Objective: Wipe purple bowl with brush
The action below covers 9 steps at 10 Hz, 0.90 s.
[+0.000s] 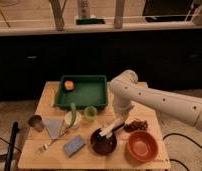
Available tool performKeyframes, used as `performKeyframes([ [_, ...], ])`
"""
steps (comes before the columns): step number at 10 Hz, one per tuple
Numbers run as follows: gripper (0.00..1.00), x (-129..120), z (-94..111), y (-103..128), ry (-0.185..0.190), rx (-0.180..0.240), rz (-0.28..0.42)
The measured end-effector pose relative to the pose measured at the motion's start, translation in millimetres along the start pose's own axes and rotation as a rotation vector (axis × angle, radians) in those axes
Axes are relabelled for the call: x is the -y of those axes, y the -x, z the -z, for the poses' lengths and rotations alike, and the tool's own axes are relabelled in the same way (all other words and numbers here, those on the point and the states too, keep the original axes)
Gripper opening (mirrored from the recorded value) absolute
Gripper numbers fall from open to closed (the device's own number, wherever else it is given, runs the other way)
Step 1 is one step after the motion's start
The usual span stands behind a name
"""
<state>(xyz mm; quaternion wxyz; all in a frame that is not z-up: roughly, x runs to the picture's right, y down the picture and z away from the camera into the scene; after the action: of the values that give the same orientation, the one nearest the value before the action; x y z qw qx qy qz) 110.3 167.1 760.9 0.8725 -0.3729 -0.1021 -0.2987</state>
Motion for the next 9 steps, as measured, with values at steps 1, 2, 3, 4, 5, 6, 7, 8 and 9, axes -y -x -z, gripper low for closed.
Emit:
performKeyframes([
  [1, 0.00, 2.5, -1.6, 6.6, 0.005, 0.004, 0.023],
  [2, 0.00, 2.2, -3.8, 19.3, 0.012, 0.016, 0.059],
  [3, 0.00, -4.5, -4.1, 27.7, 0.014, 0.025, 0.077],
  [4, 0.00, -11.1, -3.8, 32.8, 0.012, 0.032, 0.085],
  [5, 0.00, -20.3, -1.8, 35.1, 0.007, 0.037, 0.081],
  [6, 0.00, -34.2, -0.6, 30.7, 0.009, 0.039, 0.065],
  [7, 0.00, -41.2, 0.2, 25.2, 0.001, 0.040, 0.048],
  [8, 0.00, -53.2, 1.5, 14.2, 0.000, 0.035, 0.016],
  [9, 0.00, -63.5, 2.4, 2.1, -0.001, 0.027, -0.020],
])
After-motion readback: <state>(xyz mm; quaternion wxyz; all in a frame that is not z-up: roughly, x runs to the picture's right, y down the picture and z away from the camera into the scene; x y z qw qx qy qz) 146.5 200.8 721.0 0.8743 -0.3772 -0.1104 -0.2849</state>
